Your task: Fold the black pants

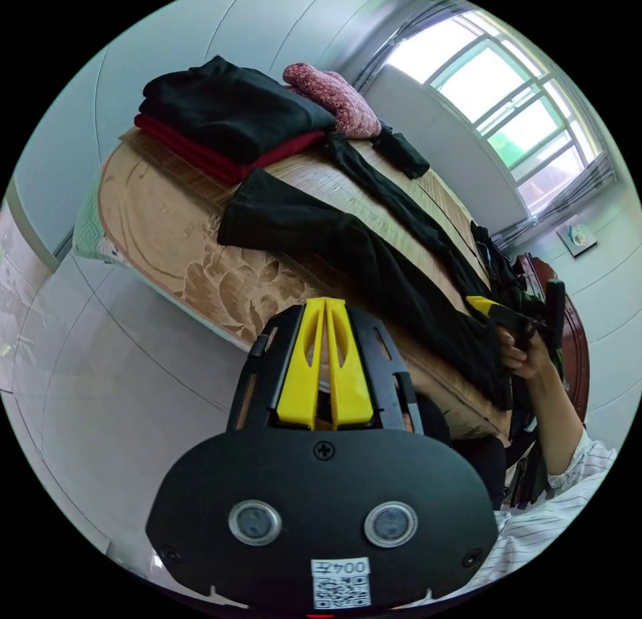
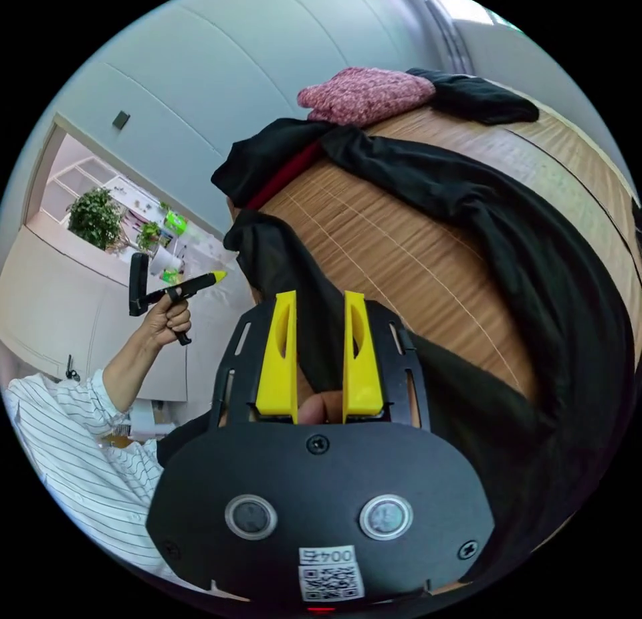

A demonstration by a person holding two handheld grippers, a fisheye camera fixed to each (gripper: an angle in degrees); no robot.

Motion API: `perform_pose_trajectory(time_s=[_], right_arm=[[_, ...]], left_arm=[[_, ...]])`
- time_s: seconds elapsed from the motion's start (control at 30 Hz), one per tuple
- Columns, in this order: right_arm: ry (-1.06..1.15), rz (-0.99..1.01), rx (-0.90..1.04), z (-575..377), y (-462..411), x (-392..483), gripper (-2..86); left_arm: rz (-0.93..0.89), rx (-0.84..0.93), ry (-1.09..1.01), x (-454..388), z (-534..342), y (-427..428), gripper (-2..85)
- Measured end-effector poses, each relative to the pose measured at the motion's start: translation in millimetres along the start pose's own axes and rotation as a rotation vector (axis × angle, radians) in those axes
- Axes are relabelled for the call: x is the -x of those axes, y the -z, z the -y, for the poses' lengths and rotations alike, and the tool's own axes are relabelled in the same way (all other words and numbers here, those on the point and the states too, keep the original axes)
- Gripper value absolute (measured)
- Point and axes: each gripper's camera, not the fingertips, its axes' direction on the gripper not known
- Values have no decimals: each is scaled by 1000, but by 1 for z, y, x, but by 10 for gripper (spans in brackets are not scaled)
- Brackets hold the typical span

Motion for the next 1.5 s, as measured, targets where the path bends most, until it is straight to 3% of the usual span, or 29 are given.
perform_pose_trajectory(time_s=[0.23, 0.43, 0.63, 0.7, 0.77, 0.83, 1.0, 1.2, 1.3, 1.5], right_arm=[[153, -35, 192, 63, -76, 17, 116], [215, 36, 363, 84, -117, 21, 21], [277, 90, 182, 78, -54, 65, 1], [328, 40, 139, 68, -33, 101, 1], [338, -97, 86, 48, -28, 151, 5], [342, -207, 51, 28, -45, 182, 12], [333, -353, 142, -14, -137, 209, 43], [365, -297, -16, -47, -99, 223, 88], [268, -313, -109, -72, -45, 199, 76], [-379, -515, -285, -186, 94, 45, 48]], left_arm=[[-41, 35, -7, 19, 35, -25, 3], [-62, 117, 24, 35, 59, -50, 5], [-198, 108, 47, 30, 69, -86, 10], [-246, -16, 45, 24, 68, -90, 12], [-295, -310, 111, 22, 56, -82, 12], [-235, -403, 137, 21, 53, -83, 10], [-46, -276, 195, 56, 64, -98, 7], [33, -289, 162, 73, 51, -68, 3], [26, -262, 75, 35, 34, -69, 2], [-183, -67, -372, -129, -54, -132, 3]])
